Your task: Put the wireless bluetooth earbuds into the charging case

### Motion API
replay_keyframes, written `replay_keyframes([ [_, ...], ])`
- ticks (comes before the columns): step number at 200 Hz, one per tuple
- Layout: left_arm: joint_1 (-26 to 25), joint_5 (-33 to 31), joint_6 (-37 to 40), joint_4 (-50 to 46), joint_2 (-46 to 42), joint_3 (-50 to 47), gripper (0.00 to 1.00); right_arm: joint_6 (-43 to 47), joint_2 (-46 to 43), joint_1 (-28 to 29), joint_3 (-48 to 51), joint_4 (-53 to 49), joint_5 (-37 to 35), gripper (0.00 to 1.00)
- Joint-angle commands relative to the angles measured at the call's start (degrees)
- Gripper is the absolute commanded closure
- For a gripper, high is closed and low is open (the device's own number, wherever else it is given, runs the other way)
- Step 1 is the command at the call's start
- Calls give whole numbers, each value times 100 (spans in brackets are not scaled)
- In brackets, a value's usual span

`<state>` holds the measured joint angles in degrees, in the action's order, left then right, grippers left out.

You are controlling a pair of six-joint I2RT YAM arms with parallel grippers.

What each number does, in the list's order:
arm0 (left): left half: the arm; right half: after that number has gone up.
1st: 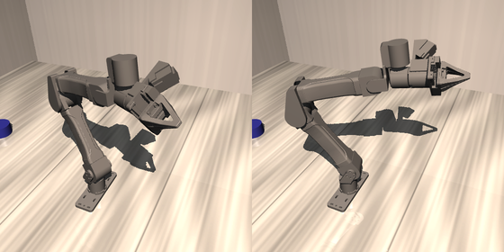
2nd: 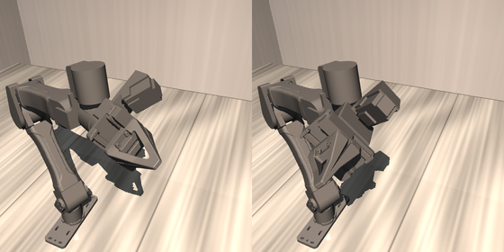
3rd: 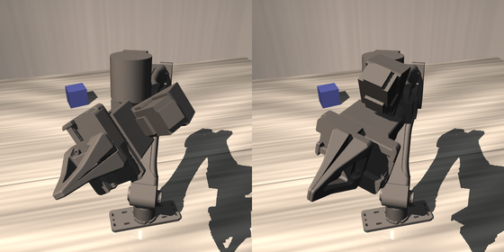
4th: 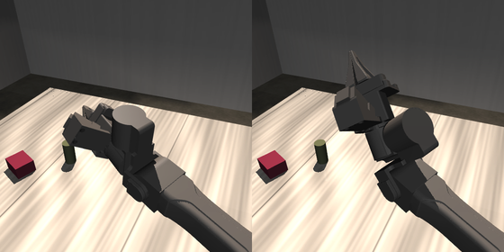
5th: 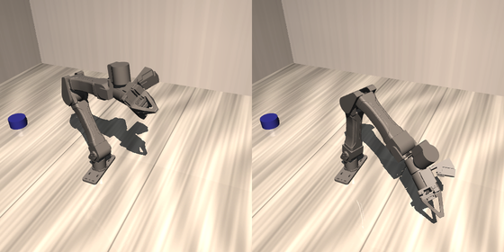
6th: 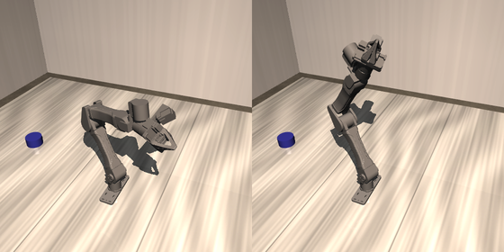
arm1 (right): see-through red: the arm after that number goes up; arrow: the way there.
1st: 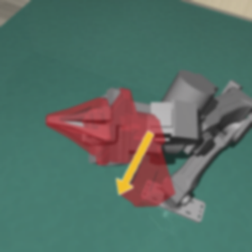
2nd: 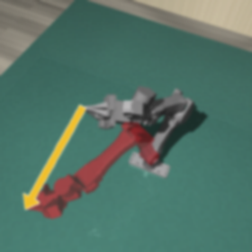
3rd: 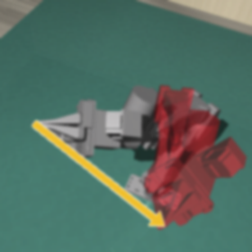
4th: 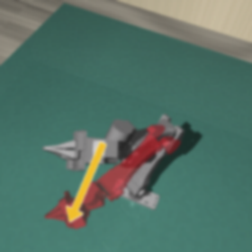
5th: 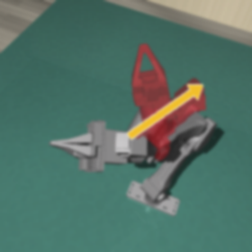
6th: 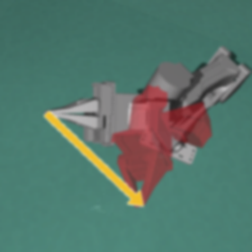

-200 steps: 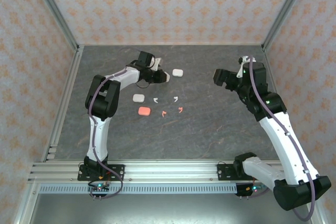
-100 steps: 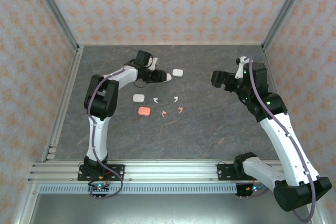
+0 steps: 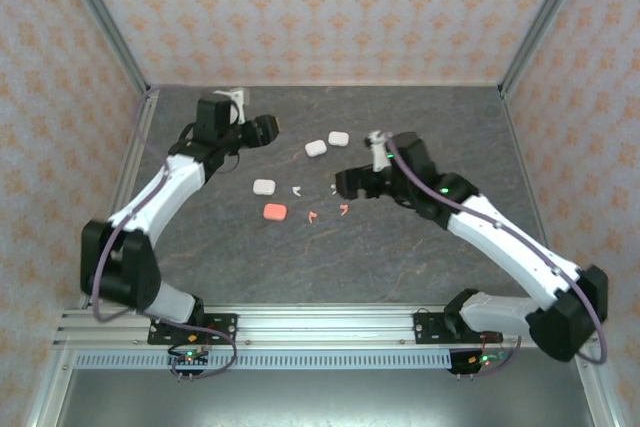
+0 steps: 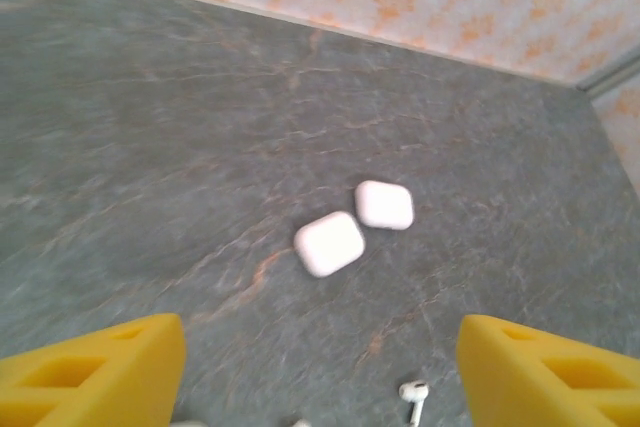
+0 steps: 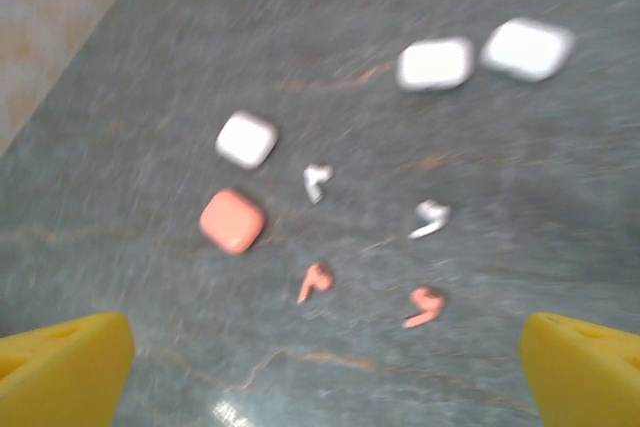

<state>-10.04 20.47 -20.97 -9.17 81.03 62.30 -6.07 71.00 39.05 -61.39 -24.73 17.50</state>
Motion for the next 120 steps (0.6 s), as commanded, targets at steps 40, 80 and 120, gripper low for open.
replay_keyframes([
  [40,716,-1067,-813,-844,-1437,-1203,15,678,2304,935,-1385,-167,405,8],
  [80,1415,-793,-1120,-1189,-1768,-1524,14,1627,3900,1472,-2686,-1035,-109,10],
  [120,1712,-613,-1112,-1271,-1784,-1589,14,2189,5176,1608,-3920,-1734,-147,11],
])
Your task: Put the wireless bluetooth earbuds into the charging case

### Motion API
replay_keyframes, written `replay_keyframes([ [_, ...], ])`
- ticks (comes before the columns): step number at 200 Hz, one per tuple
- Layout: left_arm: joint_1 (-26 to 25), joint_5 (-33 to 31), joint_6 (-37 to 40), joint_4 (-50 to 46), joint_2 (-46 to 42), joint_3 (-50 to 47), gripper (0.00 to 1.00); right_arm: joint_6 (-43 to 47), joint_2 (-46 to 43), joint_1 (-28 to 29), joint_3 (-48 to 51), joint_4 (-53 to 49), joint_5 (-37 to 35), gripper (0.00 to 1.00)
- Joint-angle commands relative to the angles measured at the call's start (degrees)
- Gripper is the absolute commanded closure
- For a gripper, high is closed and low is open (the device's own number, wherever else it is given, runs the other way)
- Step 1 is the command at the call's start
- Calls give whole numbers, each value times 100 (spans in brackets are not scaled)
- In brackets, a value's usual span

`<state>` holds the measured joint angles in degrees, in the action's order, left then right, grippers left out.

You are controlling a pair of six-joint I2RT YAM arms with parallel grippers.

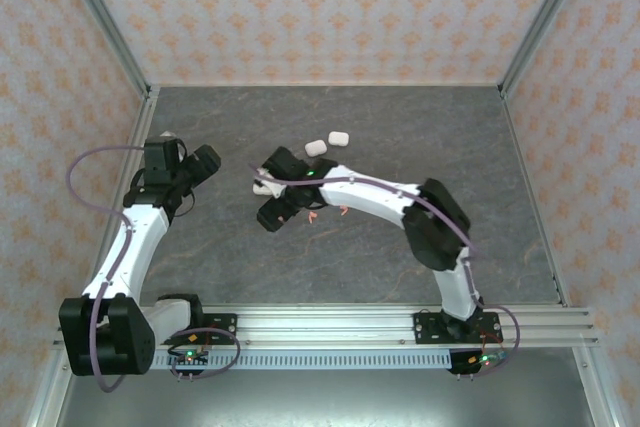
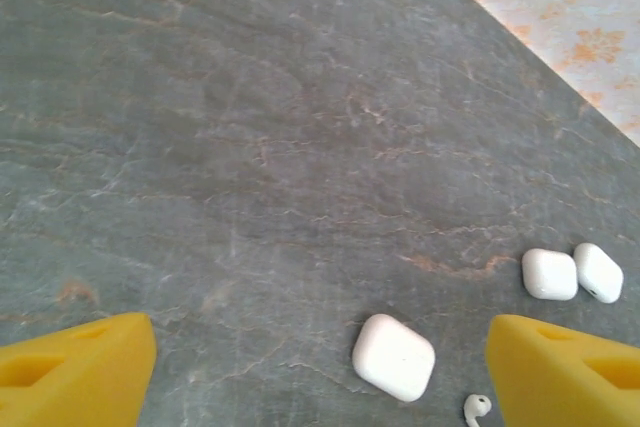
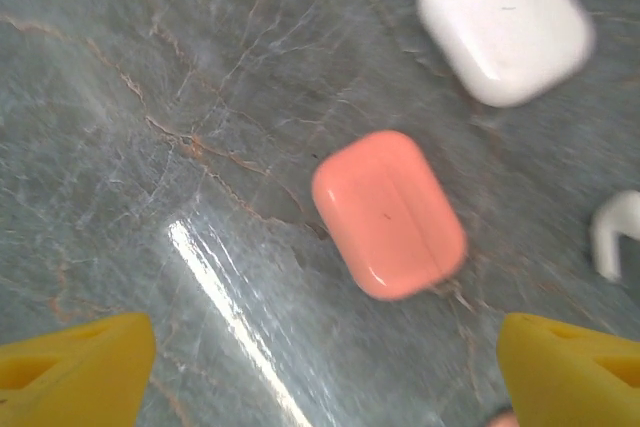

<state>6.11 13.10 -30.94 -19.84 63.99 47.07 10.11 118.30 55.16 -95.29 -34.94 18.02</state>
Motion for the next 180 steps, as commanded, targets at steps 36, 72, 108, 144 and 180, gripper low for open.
replay_keyframes([
  [36,136,151,-130,-223,-97,-100,14,798,949,-1,-1028,-931,-456,11],
  [72,145,208,-169,-192,-47,-115,14,1006,1279,1,-1261,-1106,-547,12],
  [108,145,268,-202,-161,3,-91,14,1063,1476,3,-1396,-1065,-581,21],
  [144,145,333,-178,-145,45,-69,14,1128,1569,3,-1388,-887,-715,31],
  [180,145,493,-102,-73,109,-47,17,1274,1613,-2,-1354,-785,-866,45],
])
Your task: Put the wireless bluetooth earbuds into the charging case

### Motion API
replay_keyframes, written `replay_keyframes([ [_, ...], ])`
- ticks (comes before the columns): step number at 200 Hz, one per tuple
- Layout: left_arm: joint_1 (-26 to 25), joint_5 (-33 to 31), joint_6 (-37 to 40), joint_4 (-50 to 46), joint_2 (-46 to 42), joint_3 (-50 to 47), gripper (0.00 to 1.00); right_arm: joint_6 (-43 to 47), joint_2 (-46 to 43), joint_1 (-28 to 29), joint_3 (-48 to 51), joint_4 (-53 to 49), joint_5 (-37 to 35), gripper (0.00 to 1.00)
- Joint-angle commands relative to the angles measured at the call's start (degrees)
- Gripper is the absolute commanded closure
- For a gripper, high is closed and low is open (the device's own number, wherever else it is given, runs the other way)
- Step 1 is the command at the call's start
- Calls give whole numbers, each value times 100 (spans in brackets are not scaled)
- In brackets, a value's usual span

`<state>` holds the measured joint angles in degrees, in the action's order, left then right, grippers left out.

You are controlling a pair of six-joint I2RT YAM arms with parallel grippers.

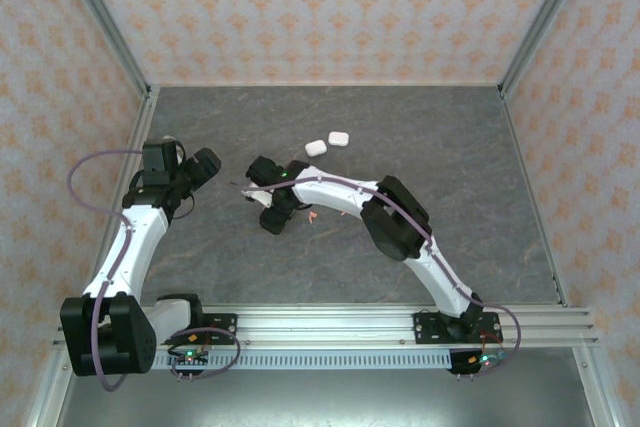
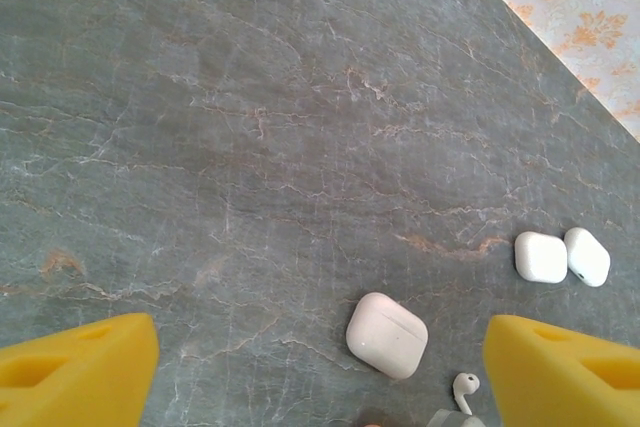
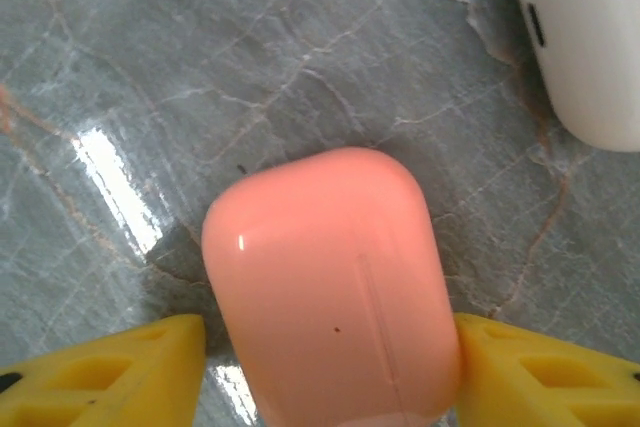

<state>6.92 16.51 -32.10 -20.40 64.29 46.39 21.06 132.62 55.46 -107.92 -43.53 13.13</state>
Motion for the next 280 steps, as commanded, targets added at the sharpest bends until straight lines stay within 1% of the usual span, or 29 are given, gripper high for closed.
replay_keyframes([
  [1,64,151,17,-16,81,24,17,183,179,-30,-85,78,-387,45],
  [11,60,220,57,-32,97,49,19,207,116,-30,-14,145,-459,51],
  [24,64,314,106,-34,105,71,21,203,-83,-46,181,348,-486,55],
  [40,64,519,116,-34,84,114,23,171,-456,-101,538,684,-408,57],
  [46,63,606,298,-34,83,132,24,161,-622,-123,686,801,-390,57],
  [66,61,1092,468,-59,75,244,26,125,-1324,-243,1283,1270,-256,57],
  [115,-1,3271,635,348,125,610,29,86,-3502,-794,3350,2833,374,57],
  [139,-207,4192,567,585,219,860,28,258,-4386,-982,3905,3211,525,58],
  [156,-539,4632,631,691,275,1081,25,514,-4868,-1010,4054,3256,490,57],
  [180,-1065,4869,835,568,422,1444,23,899,-5227,-1011,3995,3087,474,57],
  [210,-1596,4872,1188,181,639,1815,23,1184,-5409,-1011,3833,2902,419,57],
  [280,-2122,4779,1291,60,1026,2055,24,1247,-5464,-1011,3708,2916,445,57],
])
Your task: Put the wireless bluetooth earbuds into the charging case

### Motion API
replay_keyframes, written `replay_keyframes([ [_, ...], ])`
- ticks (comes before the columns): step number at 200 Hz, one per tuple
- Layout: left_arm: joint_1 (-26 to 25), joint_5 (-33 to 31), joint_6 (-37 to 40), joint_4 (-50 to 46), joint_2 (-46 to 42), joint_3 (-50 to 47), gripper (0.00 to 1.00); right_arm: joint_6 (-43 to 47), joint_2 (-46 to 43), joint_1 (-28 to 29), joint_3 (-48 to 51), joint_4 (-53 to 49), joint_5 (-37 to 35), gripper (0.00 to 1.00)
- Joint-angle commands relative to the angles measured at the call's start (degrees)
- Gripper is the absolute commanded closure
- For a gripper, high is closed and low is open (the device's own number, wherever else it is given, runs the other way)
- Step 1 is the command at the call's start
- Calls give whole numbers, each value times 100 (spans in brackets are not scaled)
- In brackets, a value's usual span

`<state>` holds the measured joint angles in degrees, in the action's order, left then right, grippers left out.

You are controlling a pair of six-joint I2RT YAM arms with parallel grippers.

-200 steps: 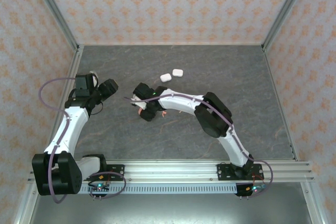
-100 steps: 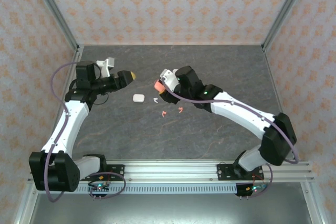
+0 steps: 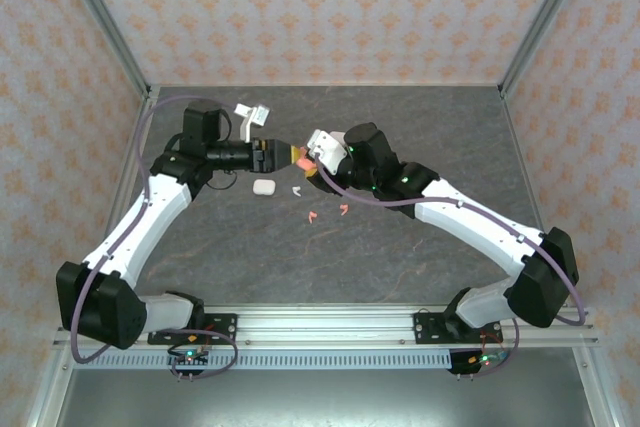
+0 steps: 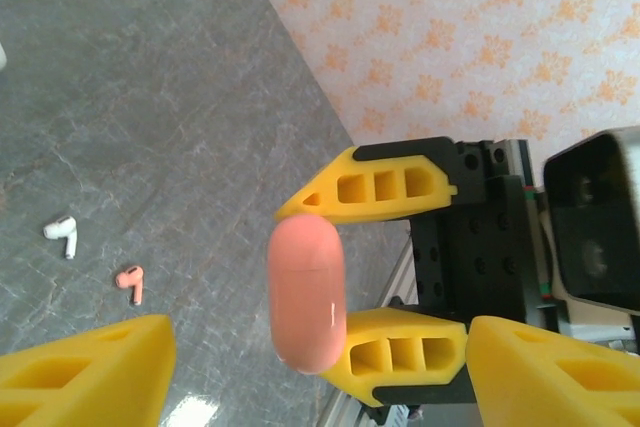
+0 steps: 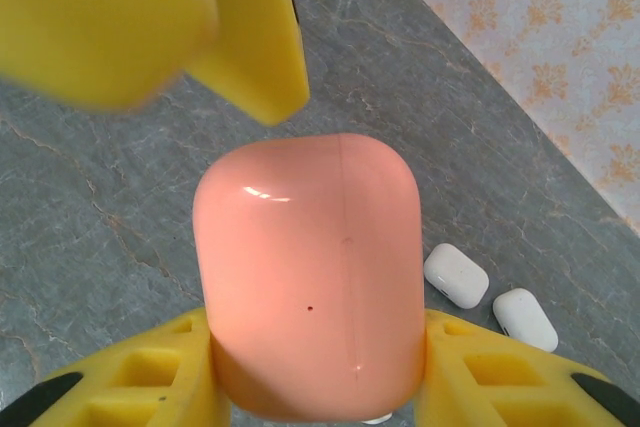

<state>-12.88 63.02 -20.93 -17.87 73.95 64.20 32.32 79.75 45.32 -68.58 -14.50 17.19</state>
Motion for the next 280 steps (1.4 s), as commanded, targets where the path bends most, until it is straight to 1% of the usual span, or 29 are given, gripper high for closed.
replay_keyframes([
  [1,-147,121,180,-201,68,275,25,115,-178,3,-226,15,43,57],
  [33,-248,121,264,-303,226,378,31,146,-157,1,-302,37,108,57],
  [82,-407,234,535,-693,450,557,49,174,-94,3,-392,53,83,57],
  [139,-423,202,538,-665,524,646,69,218,-79,3,-431,-85,167,56],
  [163,-425,91,507,-572,495,643,75,210,-122,-1,-498,-337,240,52],
  [182,-425,-42,468,-369,418,583,77,70,-241,-71,-495,-507,291,44],
  [193,-424,-144,425,-164,333,501,79,-111,-384,-184,-447,-569,383,40],
  [202,-425,-261,391,43,249,403,83,-319,-553,-330,-374,-558,523,36],
  [225,-451,-521,113,967,-20,17,84,-986,-1143,-782,9,-254,1246,23],
  [244,-532,-796,214,1413,-200,-188,86,-1707,-1583,-1250,330,83,1890,15],
  [263,-713,-1062,442,1954,-391,-465,87,-2597,-1771,-1660,530,500,2390,13],
  [280,-925,-1248,770,2508,-583,-765,90,-3401,-1766,-1768,637,973,2698,12],
])
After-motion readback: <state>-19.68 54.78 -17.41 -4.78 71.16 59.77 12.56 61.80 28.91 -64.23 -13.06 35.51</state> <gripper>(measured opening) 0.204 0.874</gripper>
